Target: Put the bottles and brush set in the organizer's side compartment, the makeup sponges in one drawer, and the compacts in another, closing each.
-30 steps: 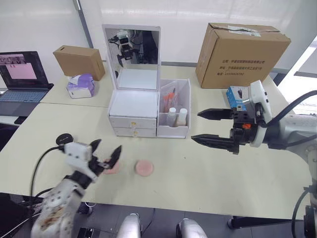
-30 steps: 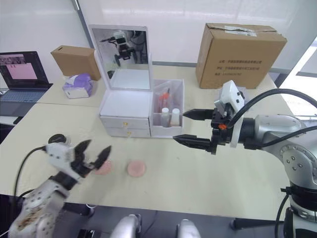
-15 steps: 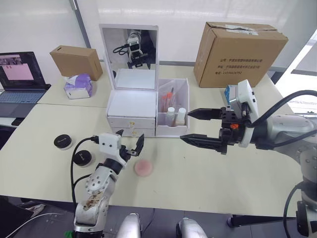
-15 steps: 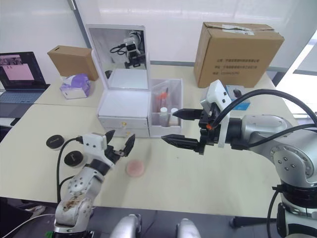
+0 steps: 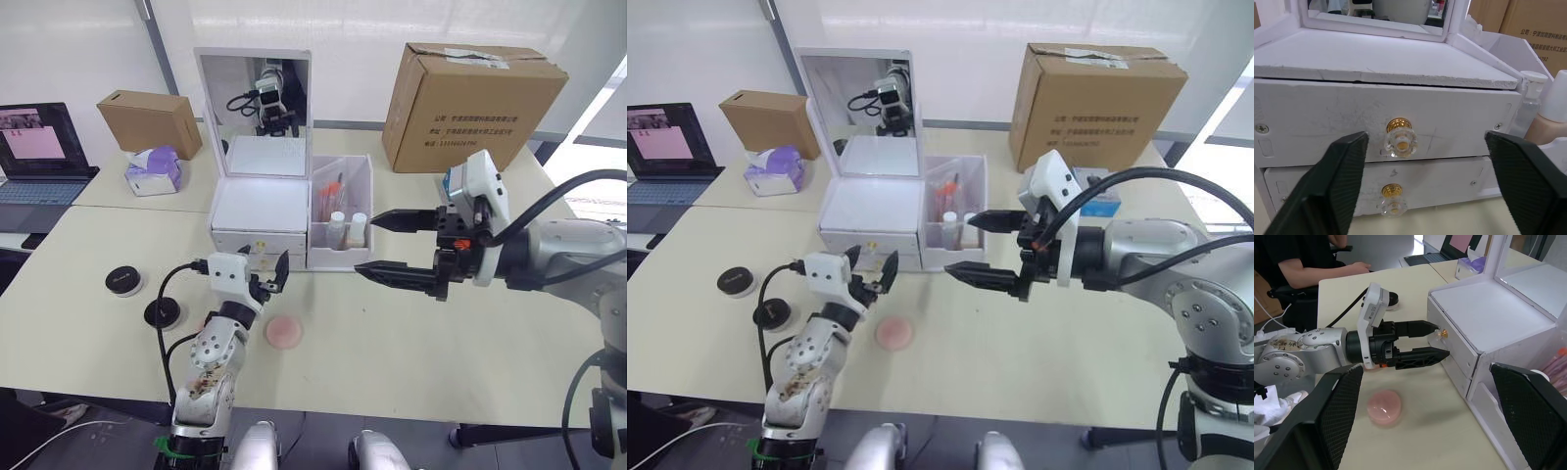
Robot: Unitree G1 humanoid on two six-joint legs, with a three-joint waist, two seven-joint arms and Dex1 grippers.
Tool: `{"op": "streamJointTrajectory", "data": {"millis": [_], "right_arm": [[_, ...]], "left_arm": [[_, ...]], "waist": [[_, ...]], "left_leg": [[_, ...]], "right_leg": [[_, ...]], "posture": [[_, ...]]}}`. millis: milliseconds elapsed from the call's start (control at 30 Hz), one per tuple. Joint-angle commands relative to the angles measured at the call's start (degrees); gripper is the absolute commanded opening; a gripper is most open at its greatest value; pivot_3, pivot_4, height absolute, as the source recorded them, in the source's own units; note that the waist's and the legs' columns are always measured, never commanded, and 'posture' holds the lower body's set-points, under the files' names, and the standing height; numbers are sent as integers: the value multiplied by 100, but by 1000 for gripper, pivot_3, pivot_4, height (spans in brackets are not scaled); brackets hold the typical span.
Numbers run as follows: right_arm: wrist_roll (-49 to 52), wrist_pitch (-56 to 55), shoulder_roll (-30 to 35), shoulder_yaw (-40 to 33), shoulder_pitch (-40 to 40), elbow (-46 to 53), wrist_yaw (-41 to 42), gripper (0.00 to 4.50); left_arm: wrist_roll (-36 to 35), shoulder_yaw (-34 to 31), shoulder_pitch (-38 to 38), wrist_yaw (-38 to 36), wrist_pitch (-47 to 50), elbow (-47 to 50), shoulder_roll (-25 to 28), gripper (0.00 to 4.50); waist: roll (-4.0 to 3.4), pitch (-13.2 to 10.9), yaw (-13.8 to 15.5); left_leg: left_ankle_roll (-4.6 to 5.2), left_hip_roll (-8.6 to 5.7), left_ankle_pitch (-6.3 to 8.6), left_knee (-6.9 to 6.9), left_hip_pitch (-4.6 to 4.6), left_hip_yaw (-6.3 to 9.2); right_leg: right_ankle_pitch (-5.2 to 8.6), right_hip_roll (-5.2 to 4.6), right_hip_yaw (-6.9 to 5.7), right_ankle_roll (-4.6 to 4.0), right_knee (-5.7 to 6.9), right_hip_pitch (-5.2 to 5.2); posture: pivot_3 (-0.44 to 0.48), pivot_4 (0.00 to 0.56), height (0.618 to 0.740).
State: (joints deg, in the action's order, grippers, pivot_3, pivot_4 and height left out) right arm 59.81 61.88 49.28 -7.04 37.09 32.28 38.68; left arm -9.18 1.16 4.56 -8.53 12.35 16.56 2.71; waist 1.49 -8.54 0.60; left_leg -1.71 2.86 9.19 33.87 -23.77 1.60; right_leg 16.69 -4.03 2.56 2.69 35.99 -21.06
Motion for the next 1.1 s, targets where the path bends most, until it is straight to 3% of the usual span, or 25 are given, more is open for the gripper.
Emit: {"op": "streamJointTrajectory", "data": {"millis": [33, 267, 633, 833, 1100], "right_arm": [[51, -28, 37, -18, 117, 48, 2, 4500], [-13, -102, 36, -16, 79, 23, -17, 4500], [-101, -217, -43, -37, -34, -30, -25, 4500], [-161, -216, -129, 66, -37, -254, 46, 4500], [-310, -261, -113, 91, -28, -452, 213, 4500]], "left_arm": [[18, 6, 114, 14, -198, 67, -31, 2716], [67, -11, 20, 17, -189, 215, 50, 575], [-398, 41, -1085, -483, 698, 1623, 683, 553], [-747, -164, -2086, -588, 1254, 2707, 1090, 553], [-999, -277, -2890, -566, 1452, 3322, 1227, 552]], "waist": [[0, 0, 0], [0, 0, 2], [-4, 2, -24], [-4, 2, -27], [-6, 3, -25]], "left_leg": [[0, 0, 0, 0, 0, 0], [0, 0, 0, 1, -1, -1], [-1, 3, 1, -4, 0, -1], [-2, 3, 1, -2, 2, -9], [-16, 1, 10, -3, 1, -20]], "right_leg": [[0, -1, 0, 0, -1, 0], [-1, -1, 0, 1, -1, 0], [18, 0, 6, -36, -1, -9], [19, -11, 2, -38, -11, -19], [21, -27, -4, -39, -19, -22]], "posture": [[0, 150, 740], [0, 150, 740], [0, 150, 740], [0, 150, 740], [0, 150, 740]]}}
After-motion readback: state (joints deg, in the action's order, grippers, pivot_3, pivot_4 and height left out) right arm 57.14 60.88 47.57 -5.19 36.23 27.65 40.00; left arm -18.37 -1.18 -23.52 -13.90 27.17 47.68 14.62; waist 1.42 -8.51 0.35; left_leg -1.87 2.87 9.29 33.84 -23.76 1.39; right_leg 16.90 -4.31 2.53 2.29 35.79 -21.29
